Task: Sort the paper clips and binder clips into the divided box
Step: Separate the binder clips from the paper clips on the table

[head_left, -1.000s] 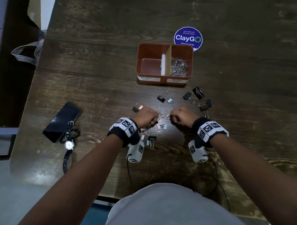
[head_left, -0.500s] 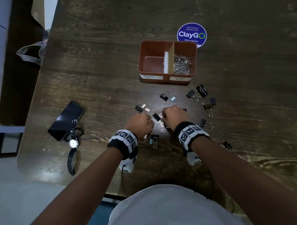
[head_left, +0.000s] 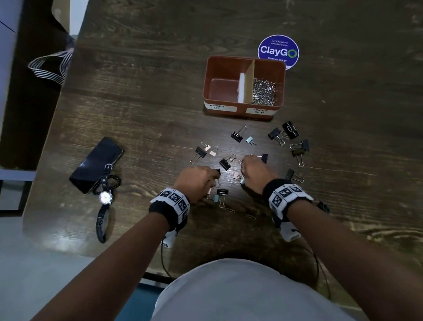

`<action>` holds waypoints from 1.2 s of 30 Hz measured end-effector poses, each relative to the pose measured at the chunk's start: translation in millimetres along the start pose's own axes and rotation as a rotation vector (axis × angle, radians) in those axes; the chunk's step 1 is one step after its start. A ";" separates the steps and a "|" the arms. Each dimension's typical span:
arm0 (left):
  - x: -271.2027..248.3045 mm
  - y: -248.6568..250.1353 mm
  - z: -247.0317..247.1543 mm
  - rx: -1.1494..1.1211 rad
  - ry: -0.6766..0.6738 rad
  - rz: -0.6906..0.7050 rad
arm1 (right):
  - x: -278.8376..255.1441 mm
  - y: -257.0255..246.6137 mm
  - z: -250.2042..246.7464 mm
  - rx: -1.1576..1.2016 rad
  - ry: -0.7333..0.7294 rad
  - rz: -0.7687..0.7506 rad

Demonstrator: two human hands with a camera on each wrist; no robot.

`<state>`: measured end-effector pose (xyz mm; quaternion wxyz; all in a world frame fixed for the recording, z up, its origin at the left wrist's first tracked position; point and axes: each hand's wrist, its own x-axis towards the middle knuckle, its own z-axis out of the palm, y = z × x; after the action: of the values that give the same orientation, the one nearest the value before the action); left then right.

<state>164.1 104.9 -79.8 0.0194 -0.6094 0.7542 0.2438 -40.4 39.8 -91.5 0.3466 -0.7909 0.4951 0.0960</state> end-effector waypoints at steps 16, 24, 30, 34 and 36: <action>-24.5 -23.7 9.5 -0.309 0.069 -0.221 | -23.8 -10.7 -7.4 0.567 -0.403 0.009; -32.3 -24.4 7.9 -0.182 0.047 -0.228 | -11.0 -17.5 10.2 -0.100 -0.088 -0.178; -35.3 -16.2 11.0 0.008 -0.061 -0.153 | -8.0 -6.4 22.8 -0.262 0.008 -0.223; -30.1 -11.0 9.3 0.009 0.036 -0.241 | -10.4 -5.8 25.0 -0.308 -0.002 -0.241; -26.9 -10.1 7.6 -0.013 0.076 -0.274 | -10.0 -7.4 24.0 -0.306 -0.026 -0.218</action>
<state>178.4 130.9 -81.2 0.0202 -0.7157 0.6625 0.2203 -34.4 64.5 -101.0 0.2371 -0.8819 0.3817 0.1424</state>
